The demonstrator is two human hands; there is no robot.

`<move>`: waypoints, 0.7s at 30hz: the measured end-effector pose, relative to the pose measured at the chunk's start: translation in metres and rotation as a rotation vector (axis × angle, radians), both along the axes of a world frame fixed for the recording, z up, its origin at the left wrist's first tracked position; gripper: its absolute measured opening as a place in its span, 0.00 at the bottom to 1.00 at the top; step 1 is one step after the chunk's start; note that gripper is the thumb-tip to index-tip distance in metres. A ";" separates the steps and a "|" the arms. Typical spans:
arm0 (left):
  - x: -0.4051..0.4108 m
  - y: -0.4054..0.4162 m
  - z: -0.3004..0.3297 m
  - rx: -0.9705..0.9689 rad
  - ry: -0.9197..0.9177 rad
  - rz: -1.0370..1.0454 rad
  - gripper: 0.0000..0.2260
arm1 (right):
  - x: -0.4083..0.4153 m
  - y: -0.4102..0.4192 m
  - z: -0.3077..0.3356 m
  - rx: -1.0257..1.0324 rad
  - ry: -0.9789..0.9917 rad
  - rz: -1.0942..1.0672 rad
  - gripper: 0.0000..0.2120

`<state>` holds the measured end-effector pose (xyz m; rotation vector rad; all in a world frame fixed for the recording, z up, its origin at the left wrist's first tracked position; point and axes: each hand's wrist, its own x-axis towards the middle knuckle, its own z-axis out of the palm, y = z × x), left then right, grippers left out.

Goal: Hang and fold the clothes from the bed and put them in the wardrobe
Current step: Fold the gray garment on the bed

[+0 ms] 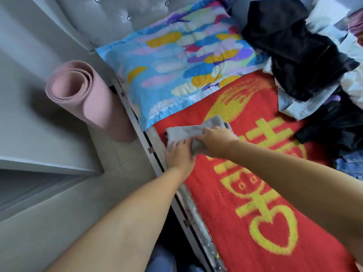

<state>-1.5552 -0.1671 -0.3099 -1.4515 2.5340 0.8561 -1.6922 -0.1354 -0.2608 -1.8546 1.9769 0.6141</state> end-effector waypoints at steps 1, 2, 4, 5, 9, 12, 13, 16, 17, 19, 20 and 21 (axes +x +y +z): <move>0.003 -0.009 0.019 0.019 0.022 -0.034 0.17 | 0.005 -0.004 0.016 0.012 0.031 -0.015 0.19; 0.006 -0.017 0.038 0.014 0.033 -0.071 0.16 | 0.008 -0.006 0.032 0.009 0.061 -0.031 0.22; 0.009 -0.026 0.068 -0.059 0.050 -0.132 0.16 | 0.013 -0.006 0.061 -0.019 0.105 -0.068 0.28; 0.011 -0.028 0.081 -0.100 0.056 -0.149 0.18 | 0.016 -0.006 0.074 -0.044 0.113 -0.080 0.28; 0.030 -0.038 0.121 -0.226 0.045 -0.188 0.20 | 0.032 -0.006 0.114 -0.170 0.048 -0.073 0.23; 0.061 -0.046 0.147 -0.274 0.021 -0.156 0.21 | 0.060 -0.018 0.144 -0.209 0.049 -0.005 0.23; 0.074 -0.048 0.153 -0.284 0.018 -0.124 0.20 | 0.074 -0.024 0.152 -0.213 0.047 0.021 0.24; 0.126 -0.056 0.166 -0.294 -0.019 -0.021 0.20 | 0.123 -0.042 0.167 -0.225 -0.008 0.107 0.25; 0.148 -0.058 0.169 -0.301 -0.038 0.003 0.20 | 0.141 -0.048 0.170 -0.224 -0.038 0.140 0.25; 0.197 -0.060 0.173 -0.305 -0.052 0.067 0.21 | 0.184 -0.059 0.173 -0.218 -0.072 0.222 0.24; 0.223 -0.061 0.175 -0.298 -0.055 0.105 0.22 | 0.208 -0.066 0.175 -0.218 -0.078 0.266 0.24; 0.251 -0.061 0.177 -0.296 -0.063 0.144 0.22 | 0.235 -0.073 0.176 -0.219 -0.078 0.312 0.24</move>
